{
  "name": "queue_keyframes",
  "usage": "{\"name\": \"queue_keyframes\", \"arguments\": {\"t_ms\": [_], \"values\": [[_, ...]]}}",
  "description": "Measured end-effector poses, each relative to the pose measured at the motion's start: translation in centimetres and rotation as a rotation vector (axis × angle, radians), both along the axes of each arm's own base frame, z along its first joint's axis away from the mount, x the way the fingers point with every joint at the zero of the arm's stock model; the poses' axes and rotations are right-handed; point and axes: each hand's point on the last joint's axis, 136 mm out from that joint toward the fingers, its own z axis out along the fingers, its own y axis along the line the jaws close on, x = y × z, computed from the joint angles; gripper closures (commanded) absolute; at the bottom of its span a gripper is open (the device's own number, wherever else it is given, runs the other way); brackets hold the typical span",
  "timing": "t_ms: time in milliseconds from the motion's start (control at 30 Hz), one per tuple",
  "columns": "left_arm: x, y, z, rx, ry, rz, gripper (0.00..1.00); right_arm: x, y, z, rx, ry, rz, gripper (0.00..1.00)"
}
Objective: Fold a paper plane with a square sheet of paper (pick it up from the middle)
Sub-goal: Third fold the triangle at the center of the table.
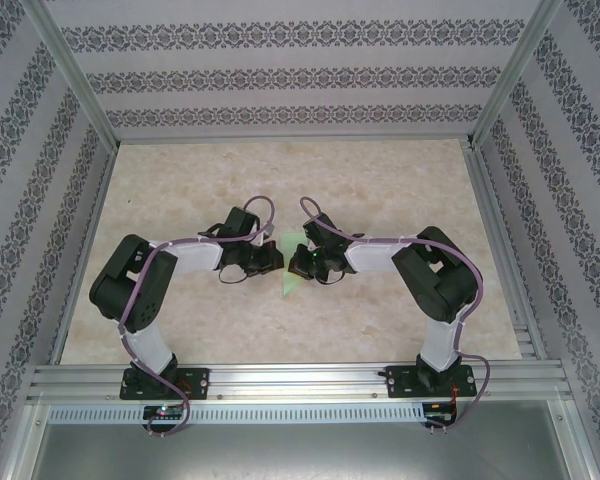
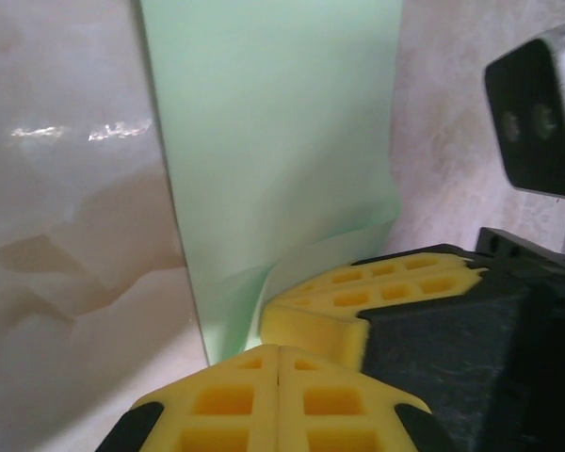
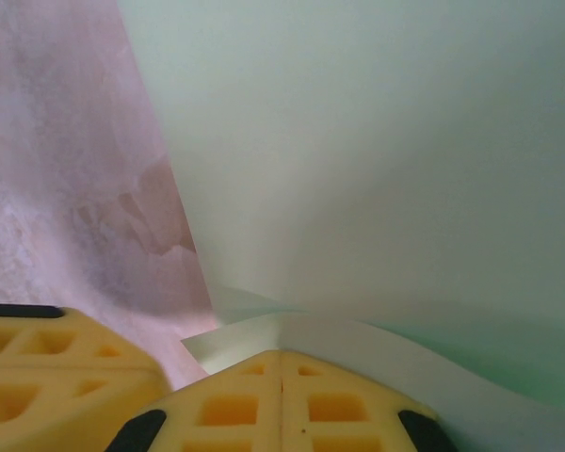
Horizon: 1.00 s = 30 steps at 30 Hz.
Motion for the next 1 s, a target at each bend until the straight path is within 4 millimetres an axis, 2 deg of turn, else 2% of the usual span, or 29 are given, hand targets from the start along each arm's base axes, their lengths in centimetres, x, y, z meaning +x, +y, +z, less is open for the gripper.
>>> {"name": "queue_keyframes", "arguments": {"t_ms": [567, 1000], "values": [[-0.2, 0.0, -1.9, 0.029, 0.039, -0.002, 0.95, 0.0, 0.0, 0.1, 0.002, -0.004, 0.003, 0.98], [0.1, -0.6, -1.8, 0.069, 0.017, -0.004, 0.95, -0.2, -0.5, 0.2, 0.014, -0.006, 0.008, 0.97]]}}
